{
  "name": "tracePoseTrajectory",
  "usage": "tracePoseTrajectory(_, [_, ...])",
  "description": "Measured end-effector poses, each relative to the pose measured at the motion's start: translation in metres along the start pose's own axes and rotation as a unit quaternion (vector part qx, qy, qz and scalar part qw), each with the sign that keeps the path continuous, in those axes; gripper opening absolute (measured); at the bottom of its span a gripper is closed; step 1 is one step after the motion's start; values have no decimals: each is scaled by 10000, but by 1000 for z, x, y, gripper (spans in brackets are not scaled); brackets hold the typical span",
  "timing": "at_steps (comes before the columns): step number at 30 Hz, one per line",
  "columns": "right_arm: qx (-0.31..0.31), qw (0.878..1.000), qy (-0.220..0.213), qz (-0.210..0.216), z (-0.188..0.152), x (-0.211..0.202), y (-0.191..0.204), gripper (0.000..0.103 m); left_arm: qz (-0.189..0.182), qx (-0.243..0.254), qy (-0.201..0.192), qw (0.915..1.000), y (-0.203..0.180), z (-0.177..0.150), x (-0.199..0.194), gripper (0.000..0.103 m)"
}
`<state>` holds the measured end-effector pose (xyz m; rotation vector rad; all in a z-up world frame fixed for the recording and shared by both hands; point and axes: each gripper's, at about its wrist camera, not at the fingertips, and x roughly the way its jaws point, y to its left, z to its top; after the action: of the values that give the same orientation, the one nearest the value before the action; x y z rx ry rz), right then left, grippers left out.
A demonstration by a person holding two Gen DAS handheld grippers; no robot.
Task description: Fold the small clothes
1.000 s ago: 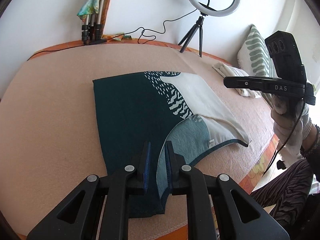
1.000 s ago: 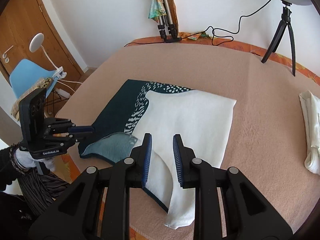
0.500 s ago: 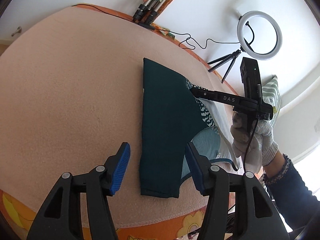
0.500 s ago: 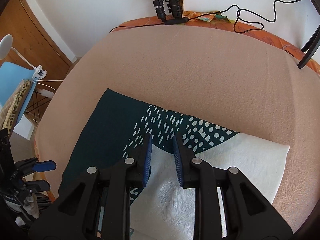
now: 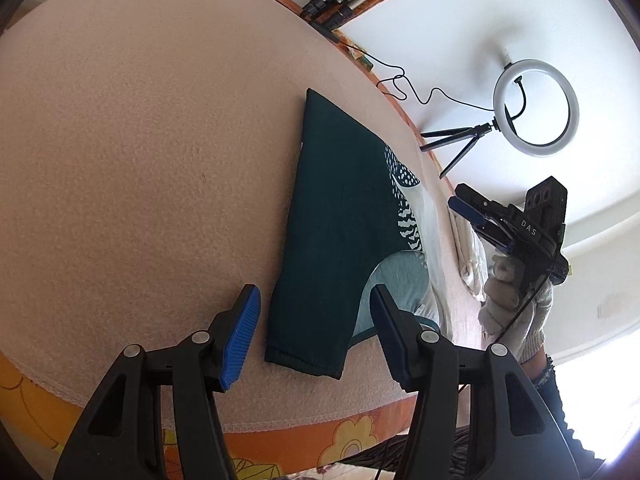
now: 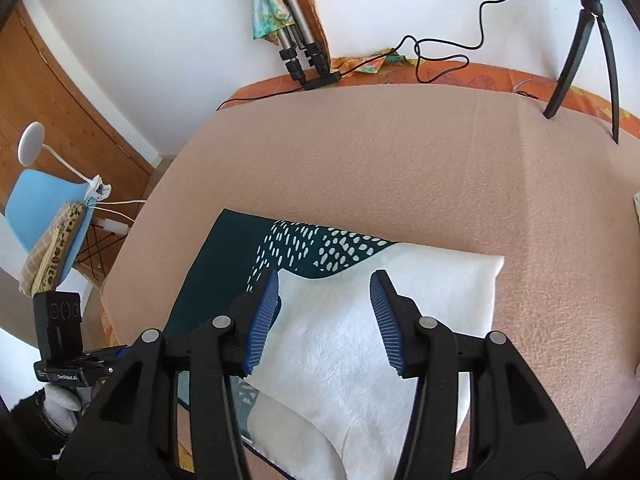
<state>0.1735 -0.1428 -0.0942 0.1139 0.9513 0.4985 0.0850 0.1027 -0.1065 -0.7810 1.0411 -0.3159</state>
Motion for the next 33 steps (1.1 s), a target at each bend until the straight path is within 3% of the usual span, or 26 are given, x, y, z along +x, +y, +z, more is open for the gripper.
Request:
tracePoseTrajectory(4, [674, 9977, -105, 26, -5, -17, -53, 57, -111, -133, 1, 9999, 0, -2, 0, 56])
tracePoseTrajectory(11, [1754, 9824, -139, 631, -13, -3, -126, 57, -338, -273, 61, 9990, -3, 6, 9, 56])
tracePoseTrajectory(24, [1299, 9815, -89, 1403, 0, 42, -105, 57, -566, -36, 208, 9982, -21, 15, 32, 53])
tracePoseTrajectory(26, [1270, 9811, -171, 1448, -2, 44, -102, 57, -539, 6, 313, 9981, -25, 14, 40, 41])
tracePoseTrajectory(32, [1203, 9834, -43, 1358, -4, 53, -92, 31, -394, 126, 368, 9985, -30, 12, 53, 9])
tracePoseTrajectory(33, [1206, 9837, 17, 1333, -3, 55, -91, 18, -340, 157, 332, 9987, -32, 11, 54, 8])
